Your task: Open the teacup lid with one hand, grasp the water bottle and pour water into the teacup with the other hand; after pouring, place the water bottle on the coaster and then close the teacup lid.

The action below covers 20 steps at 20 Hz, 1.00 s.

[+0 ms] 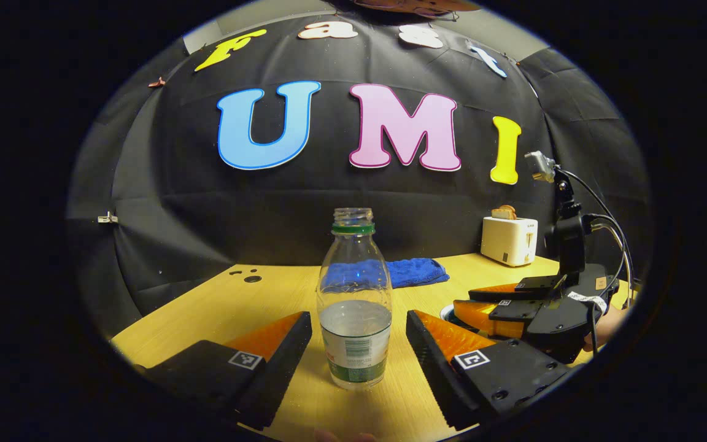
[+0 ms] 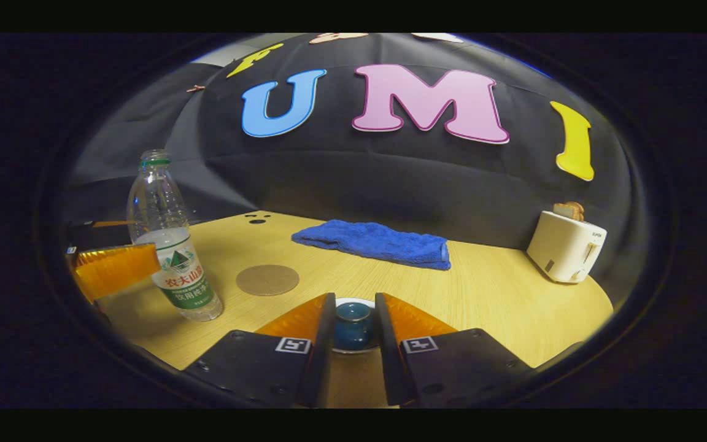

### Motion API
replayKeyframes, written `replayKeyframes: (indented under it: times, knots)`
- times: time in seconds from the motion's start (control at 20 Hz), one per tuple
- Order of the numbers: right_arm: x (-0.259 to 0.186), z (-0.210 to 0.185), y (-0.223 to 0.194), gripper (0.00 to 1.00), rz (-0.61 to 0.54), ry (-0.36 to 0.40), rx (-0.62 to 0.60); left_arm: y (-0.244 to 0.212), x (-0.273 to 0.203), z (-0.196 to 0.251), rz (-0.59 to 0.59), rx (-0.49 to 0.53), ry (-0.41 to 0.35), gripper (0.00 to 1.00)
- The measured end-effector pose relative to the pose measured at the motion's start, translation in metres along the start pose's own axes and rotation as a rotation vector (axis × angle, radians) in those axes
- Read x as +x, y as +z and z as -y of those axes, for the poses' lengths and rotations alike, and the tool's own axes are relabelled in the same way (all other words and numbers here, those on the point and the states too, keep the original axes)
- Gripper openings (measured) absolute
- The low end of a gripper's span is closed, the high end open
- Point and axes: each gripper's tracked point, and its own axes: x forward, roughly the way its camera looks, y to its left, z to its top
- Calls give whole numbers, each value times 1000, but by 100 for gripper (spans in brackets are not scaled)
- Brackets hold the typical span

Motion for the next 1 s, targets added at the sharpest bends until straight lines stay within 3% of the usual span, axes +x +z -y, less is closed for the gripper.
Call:
replayKeyframes:
  times: [0.1,0.25,0.3,0.4,0.65,0.8,0.95,1.0]
  knots:
    - [1,1,1,26,4,12,9,-4,4,1,-9,-1,1,98]
    - [-2,3,5,27,15,22,56,-6,10,4,-13,2,-4,98]
    - [-4,5,10,22,32,15,51,-9,13,4,-13,8,-1,98]
    - [-7,13,24,31,68,-2,39,-11,17,3,-13,10,3,98]
    - [-26,43,47,22,120,-67,17,-18,25,-3,-30,-8,35,98]
    - [-38,66,54,22,136,-109,6,-25,25,-6,-45,-24,56,97]
    - [-48,88,56,21,143,-152,10,-25,24,-5,-57,-11,62,79]
    - [-51,94,56,21,146,-164,11,-24,24,-7,-60,12,71,78]
